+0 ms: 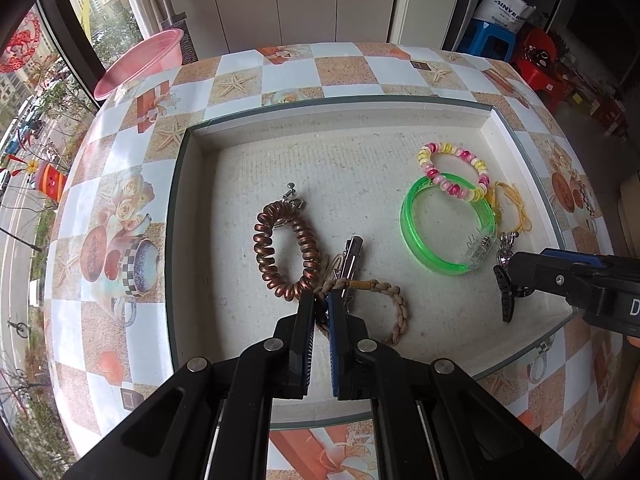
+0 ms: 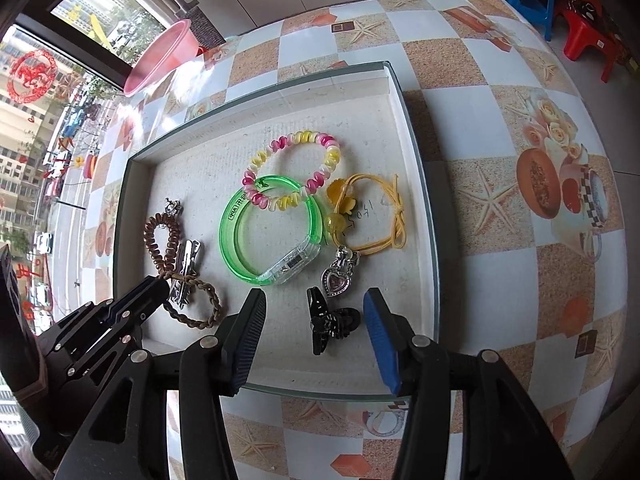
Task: Organize jewelry
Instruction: 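Open the right tool to drop the claw clip while the left tool releases the bracelet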
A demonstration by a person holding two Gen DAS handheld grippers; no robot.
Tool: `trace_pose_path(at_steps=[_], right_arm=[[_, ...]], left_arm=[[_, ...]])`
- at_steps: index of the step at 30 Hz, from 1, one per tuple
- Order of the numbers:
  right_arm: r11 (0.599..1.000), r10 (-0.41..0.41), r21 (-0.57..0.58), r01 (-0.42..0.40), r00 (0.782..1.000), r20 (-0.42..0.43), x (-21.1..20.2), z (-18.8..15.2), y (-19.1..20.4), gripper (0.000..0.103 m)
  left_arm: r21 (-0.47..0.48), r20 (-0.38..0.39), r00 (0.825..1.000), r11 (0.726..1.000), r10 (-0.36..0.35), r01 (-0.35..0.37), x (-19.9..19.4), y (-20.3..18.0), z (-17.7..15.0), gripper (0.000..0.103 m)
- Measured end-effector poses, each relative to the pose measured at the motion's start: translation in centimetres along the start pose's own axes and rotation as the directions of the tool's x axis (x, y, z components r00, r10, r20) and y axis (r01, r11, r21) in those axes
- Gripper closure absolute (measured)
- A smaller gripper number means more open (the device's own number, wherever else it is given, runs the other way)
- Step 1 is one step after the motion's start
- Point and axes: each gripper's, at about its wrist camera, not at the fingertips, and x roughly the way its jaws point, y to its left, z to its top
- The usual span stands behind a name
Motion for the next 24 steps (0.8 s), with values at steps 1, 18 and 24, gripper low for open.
trace_pose_path(at_steps=[1, 18, 24], right_arm=[[1.000, 0.002, 0.002, -0.002, 1.000, 0.003, -0.2, 0.0, 0.0, 0.048], [1.000, 0.002, 0.022, -0.004, 0.999, 0.053, -2.6, -0.1, -0.3, 0.048], [0.999, 0.012, 0.052, -0.016, 0.997, 0.072, -3.0, 0.0, -0.7, 0.047]], left_arm=[[-0.002, -0.003, 1.000, 1.000, -0.002, 0.002, 0.0, 0.1, 0.0, 0.084], [-0.011, 0.021, 1.000, 1.000, -0.011, 0.011, -1.1, 0.2, 0.8, 0.083], [-0.020, 0.024, 0.999, 1.000, -0.021, 0.022, -1.5, 0.3, 0.8, 0.083]])
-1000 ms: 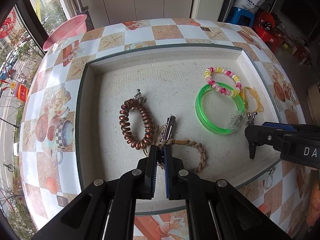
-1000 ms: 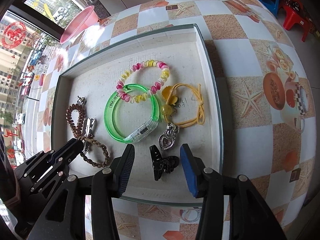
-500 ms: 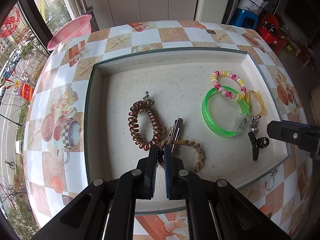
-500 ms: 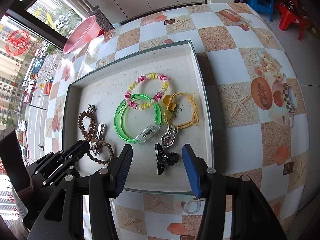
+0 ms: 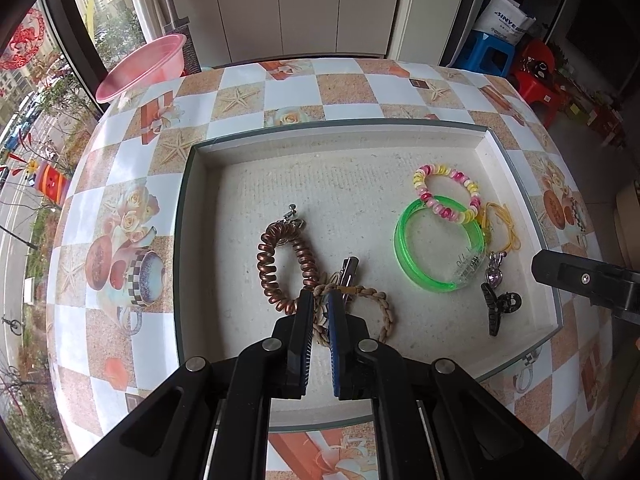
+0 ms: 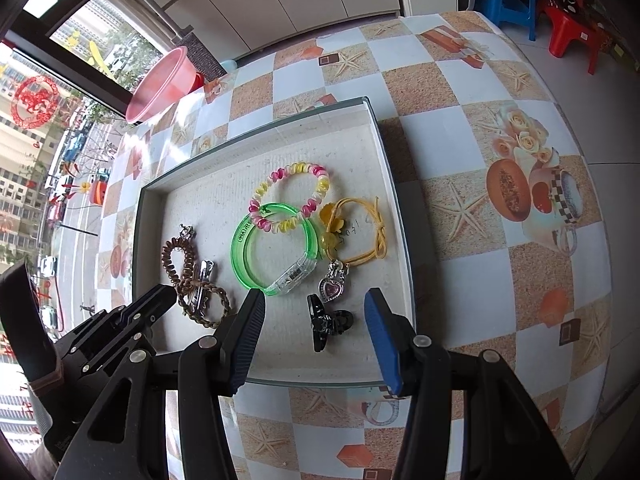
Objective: Organize jewelry
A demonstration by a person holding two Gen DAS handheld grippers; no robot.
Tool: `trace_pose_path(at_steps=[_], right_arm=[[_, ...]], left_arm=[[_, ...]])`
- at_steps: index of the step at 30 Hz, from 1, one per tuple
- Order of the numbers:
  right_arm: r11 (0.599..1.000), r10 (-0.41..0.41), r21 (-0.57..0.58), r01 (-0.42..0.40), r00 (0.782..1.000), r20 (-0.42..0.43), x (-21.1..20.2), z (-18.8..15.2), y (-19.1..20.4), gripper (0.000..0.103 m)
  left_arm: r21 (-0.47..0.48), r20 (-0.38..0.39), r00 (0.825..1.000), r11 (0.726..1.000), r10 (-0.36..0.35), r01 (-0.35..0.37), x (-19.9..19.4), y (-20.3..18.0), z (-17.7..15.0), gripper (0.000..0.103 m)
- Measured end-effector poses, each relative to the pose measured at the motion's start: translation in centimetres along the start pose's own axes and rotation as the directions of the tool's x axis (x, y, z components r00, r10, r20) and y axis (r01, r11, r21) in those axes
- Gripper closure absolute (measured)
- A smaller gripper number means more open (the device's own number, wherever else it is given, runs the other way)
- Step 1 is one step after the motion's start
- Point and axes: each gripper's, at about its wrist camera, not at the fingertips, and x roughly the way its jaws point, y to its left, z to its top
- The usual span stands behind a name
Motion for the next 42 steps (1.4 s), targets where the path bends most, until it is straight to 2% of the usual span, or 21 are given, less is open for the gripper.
trace_pose_path(at_steps=[8, 9, 10, 13, 16, 19, 25, 26, 27, 32, 42], right_arm=[[1.000, -0.006, 0.013, 0.006, 1.000, 0.012, -0.4, 0.1, -0.4, 0.043], [1.000, -0.007, 0.011, 0.007, 1.000, 0.011, -0.4, 0.1, -0.4, 0.042], [1.000, -0.005, 0.010, 0.005, 1.000, 0.012, -0.4, 0.1, -0.3, 0.040], [1.000, -0.003, 0.007, 0.003, 1.000, 0.018, -0.5, 0.1, -0.2, 0.033], [1.000, 0.000, 0.002, 0.000, 1.000, 0.014, -0.4, 0.1, 0.0, 0.031], [1.000, -0.002, -0.003, 0.002, 1.000, 0.021, -0.5, 0.1, 0.1, 0.019], [0.999, -0.022, -0.039, 0.024, 0.998, 0.067, -1.1, -0.6, 0.7, 0.014], [0.999, -0.023, -0.047, 0.026, 0.997, 0.075, -1.1, -0.8, 0.8, 0.004], [0.998, -0.025, -0.054, 0.029, 0.996, 0.081, -1.2, -1.0, 0.9, 0.000], [0.995, -0.039, -0.087, 0.051, 0.990, 0.136, -2.2, -2.3, 1.3, 0.000], [0.992, -0.064, -0.098, 0.084, 0.980, 0.190, -3.9, -6.9, 1.8, 0.000]], left_arm=[[-0.018, 0.017, 1.000, 1.000, 0.002, -0.002, -0.7, 0.3, -0.1, 0.081], [-0.021, 0.020, 1.000, 1.000, 0.001, -0.001, -0.8, 0.3, -0.1, 0.068], [-0.025, 0.017, 1.000, 1.000, 0.002, -0.002, -0.9, 0.4, 0.0, 0.000], [-0.041, 0.022, 1.000, 0.999, 0.007, -0.006, 0.1, 0.5, 0.1, 0.000], [-0.051, 0.014, 1.000, 0.999, 0.009, -0.008, 1.1, 0.6, 0.4, 0.000], [-0.033, 0.014, 0.999, 0.999, 0.029, -0.029, 2.0, 0.4, 0.5, 0.000], [-0.018, 0.047, 0.997, 0.998, 0.065, -0.064, 2.9, 0.4, 0.4, 0.000], [-0.020, 0.055, 0.996, 0.997, 0.076, -0.075, 2.8, 0.5, 0.4, 0.000], [-0.022, 0.062, 0.994, 0.996, 0.090, -0.089, 2.8, 0.5, 0.4, 0.000], [-0.015, 0.090, 0.982, 0.986, 0.167, -0.167, 2.2, 0.7, -0.4, 0.000], [-0.089, 0.118, 0.986, 0.990, 0.117, -0.107, -1.5, 1.4, -4.2, 0.000]])
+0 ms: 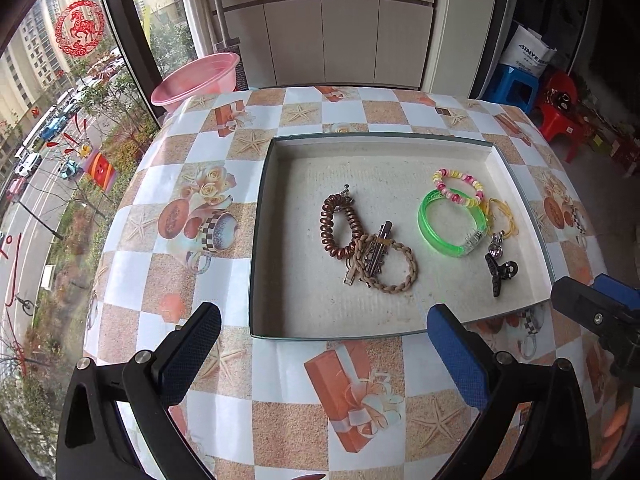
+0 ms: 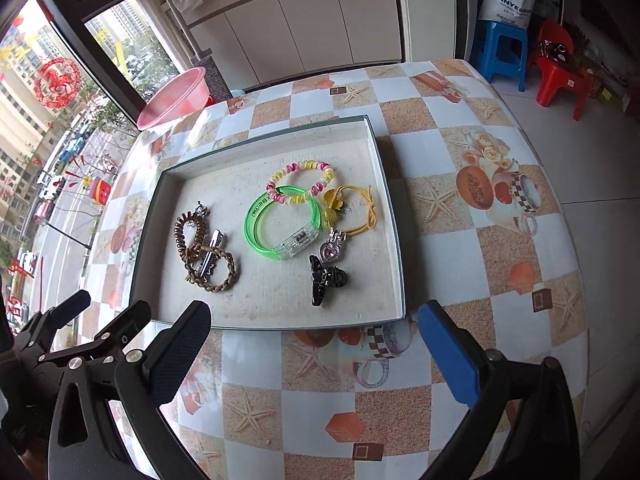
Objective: Organize jewelry
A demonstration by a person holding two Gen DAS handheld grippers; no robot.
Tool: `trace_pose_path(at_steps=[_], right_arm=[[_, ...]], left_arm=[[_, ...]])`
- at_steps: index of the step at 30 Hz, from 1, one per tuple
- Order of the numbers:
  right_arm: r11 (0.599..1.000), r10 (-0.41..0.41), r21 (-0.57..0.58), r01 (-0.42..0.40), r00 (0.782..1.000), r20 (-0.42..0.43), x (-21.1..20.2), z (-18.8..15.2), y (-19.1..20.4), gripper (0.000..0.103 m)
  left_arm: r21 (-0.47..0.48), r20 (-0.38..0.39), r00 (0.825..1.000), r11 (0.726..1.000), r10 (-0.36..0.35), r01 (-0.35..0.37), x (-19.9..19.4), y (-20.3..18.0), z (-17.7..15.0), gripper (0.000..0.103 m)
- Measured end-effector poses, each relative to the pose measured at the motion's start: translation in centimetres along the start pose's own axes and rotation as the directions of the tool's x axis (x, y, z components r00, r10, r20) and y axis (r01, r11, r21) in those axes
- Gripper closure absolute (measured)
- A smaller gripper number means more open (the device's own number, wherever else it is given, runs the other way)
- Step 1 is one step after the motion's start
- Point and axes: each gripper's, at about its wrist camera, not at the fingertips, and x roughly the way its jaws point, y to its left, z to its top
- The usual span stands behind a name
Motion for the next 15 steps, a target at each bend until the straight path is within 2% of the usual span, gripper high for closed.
trace_pose_path(at_steps=[6, 12, 15], right_arm=[[1.000, -0.025, -0.016, 0.026, 0.998, 0.066, -2.0, -2.6, 0.8, 0.000], [0.993, -0.087, -0.063, 0.098, 0.982, 0.166, -3.7, -4.6, 1.5, 0.000], [0.991, -0.101, -0.070, 0.117, 0.976, 0.191, -4.0, -5.4, 1.5, 0.000]], left_arm=[[-0.016, 0.013, 1.000, 1.000, -0.024, 0.024, -2.9, 0.5, -3.0, 0.000], [-0.008, 0.061, 0.998, 1.000, -0.007, 0.007, -5.2, 0.7, -5.2, 0.000], [-0.014, 0.070, 0.998, 1.000, -0.005, 0.006, -5.6, 1.0, -6.1, 0.000]])
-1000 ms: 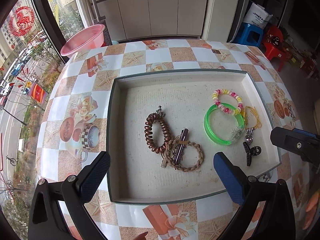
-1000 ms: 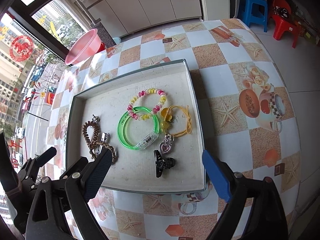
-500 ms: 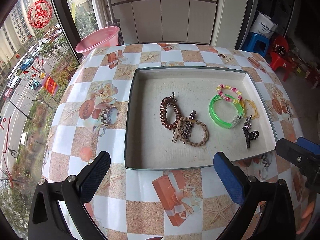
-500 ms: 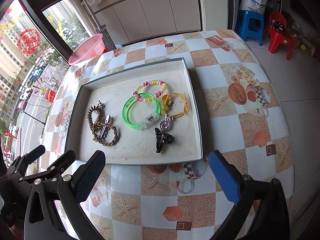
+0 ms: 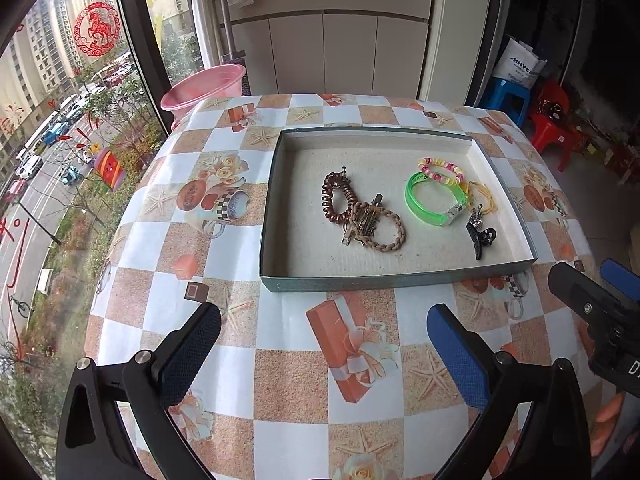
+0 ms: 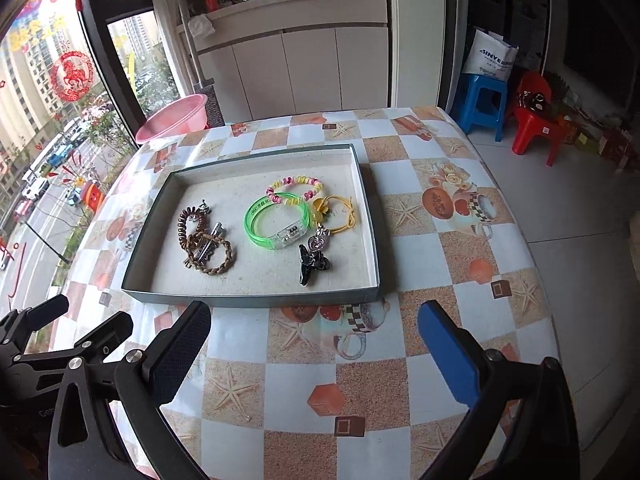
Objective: Organize jewelry
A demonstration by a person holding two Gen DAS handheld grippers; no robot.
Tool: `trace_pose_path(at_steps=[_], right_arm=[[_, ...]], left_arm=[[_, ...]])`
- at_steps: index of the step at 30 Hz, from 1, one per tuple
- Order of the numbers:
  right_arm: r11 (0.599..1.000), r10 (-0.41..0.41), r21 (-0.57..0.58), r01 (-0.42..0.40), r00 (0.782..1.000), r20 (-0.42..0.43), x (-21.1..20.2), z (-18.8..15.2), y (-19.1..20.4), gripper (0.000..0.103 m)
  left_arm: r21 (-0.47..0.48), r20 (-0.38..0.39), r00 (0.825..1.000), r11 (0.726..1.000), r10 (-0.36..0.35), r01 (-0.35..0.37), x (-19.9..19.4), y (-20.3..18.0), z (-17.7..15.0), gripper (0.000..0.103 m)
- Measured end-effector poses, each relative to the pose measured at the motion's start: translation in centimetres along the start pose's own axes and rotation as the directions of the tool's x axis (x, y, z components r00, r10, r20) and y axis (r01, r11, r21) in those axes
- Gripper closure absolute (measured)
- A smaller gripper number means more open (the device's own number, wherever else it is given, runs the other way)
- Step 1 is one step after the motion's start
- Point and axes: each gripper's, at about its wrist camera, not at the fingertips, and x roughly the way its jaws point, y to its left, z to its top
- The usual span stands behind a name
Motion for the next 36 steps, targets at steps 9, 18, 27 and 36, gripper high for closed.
trace_pose_path(at_steps=[9, 18, 27, 36], right_arm=[[0.999, -0.022, -0.039, 0.023, 0.999, 0.028, -0.8, -1.2, 0.5, 0.000], [0.999, -0.014, -0.050, 0.016, 0.999, 0.050, -1.5, -1.7, 1.2, 0.000], [0.999, -0.011, -0.049, 0.014, 0.999, 0.051, -1.5, -1.7, 1.3, 0.000], [0.999, -0.012, -0.050, 0.014, 0.999, 0.051, -1.6, -1.7, 1.3, 0.000]], left_arm=[[-0.029, -0.009, 1.000, 1.000, 0.007, -0.008, -0.3, 1.0, -1.0, 0.000], [-0.027, -0.002, 1.000, 1.000, 0.007, -0.007, -0.7, 0.9, -1.3, 0.000], [-0.027, -0.002, 1.000, 1.000, 0.000, 0.000, -0.9, 0.9, -1.3, 0.000], [-0.026, -0.005, 1.000, 1.000, -0.002, 0.002, -0.9, 0.9, -1.3, 0.000]])
